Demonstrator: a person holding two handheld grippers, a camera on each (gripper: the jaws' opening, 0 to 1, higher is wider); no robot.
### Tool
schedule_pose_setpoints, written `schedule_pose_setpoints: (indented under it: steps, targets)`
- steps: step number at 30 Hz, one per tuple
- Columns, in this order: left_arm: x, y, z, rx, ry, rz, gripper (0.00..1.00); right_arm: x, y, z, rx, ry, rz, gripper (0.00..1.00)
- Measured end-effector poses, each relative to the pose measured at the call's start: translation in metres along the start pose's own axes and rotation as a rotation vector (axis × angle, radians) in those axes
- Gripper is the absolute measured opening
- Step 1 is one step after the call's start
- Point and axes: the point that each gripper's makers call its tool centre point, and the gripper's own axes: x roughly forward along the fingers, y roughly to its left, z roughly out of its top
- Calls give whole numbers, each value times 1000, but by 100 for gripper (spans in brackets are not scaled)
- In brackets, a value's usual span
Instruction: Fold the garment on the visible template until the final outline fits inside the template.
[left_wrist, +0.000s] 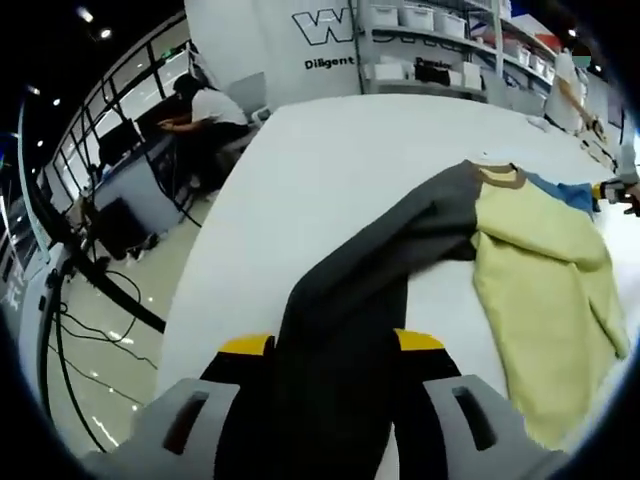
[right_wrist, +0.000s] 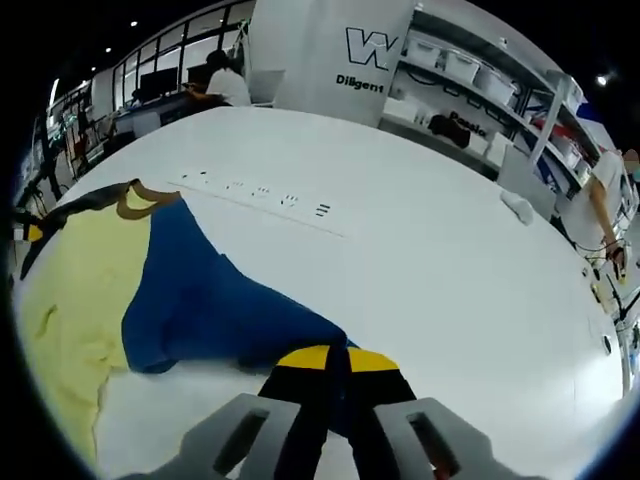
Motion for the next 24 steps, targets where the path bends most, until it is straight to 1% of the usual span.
schedule_pose_setpoints:
  steps: [1, 4, 8, 10, 11, 12, 14, 16, 17, 19, 22, 24]
  targets:
    - [-1, -1, 0, 1, -1, -2, 59, 0, 0, 0, -2, -1, 0, 0]
    - [-8, -11, 2, 6, -20, -29, 64, -2, 0, 0, -8, 3, 4, 0]
    - [-22, -34, 2, 0, -54, -86, 67, -8, 2, -2, -22, 6, 6, 0]
    - [-27, -42, 1, -7, -61, -103, 68, -10, 2, -3, -20, 8, 7, 0]
    - [-31, -50, -1, -5, -63, -124, 69, -12, 5, -3, -15, 5, 8, 0]
    - [-33, -52, -2, -5, -63, -129, 70, -13, 5, -3, -11, 4, 10, 0]
    - [-42, -63, -6, 2, -71, -153, 71, -18, 9, -1, 15, -14, 24, 10]
    - [-48, -68, -7, 5, -76, -166, 72, -21, 14, -1, 46, -18, 44, 21]
    - [-52, -70, -8, 0, -82, -169, 72, -23, 15, 2, 68, -36, 53, 25]
    - [-59, -75, -6, -24, -109, -176, 74, -27, 15, 5, 89, -65, 64, 32]
    - [-64, -82, -6, -18, -109, -200, 75, -34, 18, 4, 97, -70, 82, 43]
    - [-70, -86, -6, -8, -114, -209, 76, -39, 21, 2, 92, -77, 89, 47]
